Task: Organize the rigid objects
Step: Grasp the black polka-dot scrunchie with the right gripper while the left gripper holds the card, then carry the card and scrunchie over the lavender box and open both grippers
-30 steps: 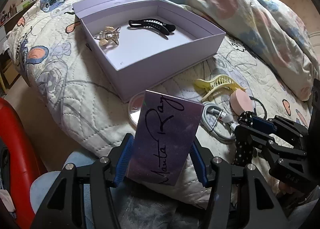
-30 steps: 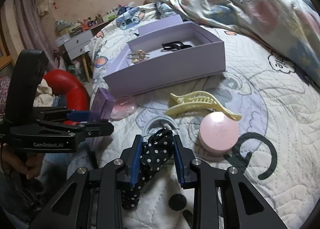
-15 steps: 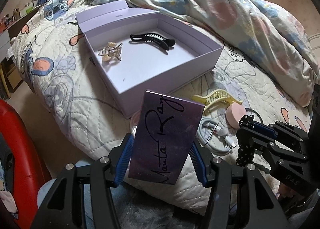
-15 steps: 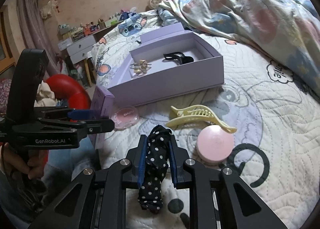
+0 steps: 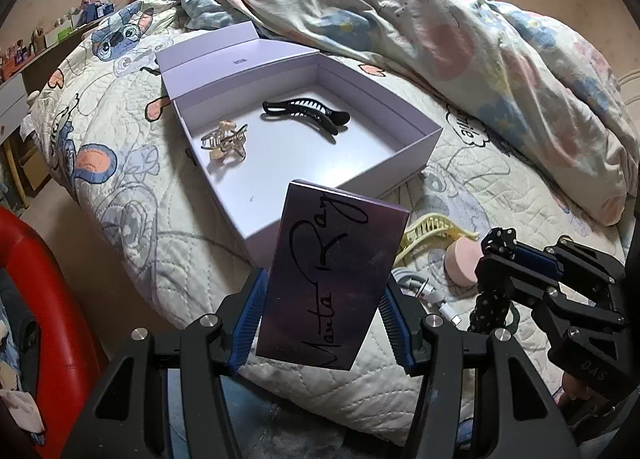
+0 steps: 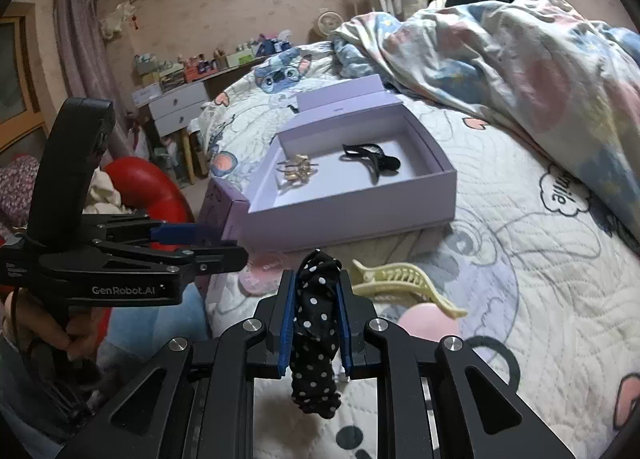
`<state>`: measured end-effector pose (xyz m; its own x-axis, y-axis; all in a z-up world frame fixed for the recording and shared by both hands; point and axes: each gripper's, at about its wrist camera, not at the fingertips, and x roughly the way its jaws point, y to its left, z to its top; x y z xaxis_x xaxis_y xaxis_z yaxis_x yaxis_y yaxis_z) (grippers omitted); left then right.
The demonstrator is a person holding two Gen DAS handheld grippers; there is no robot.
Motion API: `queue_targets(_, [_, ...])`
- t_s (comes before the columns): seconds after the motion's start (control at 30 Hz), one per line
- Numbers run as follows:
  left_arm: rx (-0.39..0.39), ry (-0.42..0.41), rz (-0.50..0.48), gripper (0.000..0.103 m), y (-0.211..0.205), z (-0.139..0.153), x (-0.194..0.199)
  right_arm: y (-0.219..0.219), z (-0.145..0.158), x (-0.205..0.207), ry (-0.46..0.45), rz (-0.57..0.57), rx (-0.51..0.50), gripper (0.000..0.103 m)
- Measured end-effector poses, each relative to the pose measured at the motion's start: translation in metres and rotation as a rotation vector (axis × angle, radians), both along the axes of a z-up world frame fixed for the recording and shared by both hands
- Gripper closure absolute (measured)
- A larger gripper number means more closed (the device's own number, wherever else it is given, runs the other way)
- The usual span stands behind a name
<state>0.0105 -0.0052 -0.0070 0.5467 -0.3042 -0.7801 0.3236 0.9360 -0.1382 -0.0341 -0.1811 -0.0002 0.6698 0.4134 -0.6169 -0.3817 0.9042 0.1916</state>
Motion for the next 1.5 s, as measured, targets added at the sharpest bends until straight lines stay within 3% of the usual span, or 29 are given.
queue_targets(0.53, [0.031, -0.039, -0.002, 0.048, -0.001, 0.015, 0.023, 0.013, 0.008, 0.037, -0.014, 0.069, -0.031, 0.085])
queue_targets(1.0, [0.038, -0.093, -0.021, 0.048, -0.003, 0.037, 0.061, 0.014, 0.038, 0.081, -0.091, 0.083, -0.057, 0.085])
queue_targets(1.5, [0.055, -0.075, -0.048, 0.048, -0.012, 0.029, 0.105, 0.023, 0.036, 0.126, -0.104, 0.120, -0.057, 0.085])
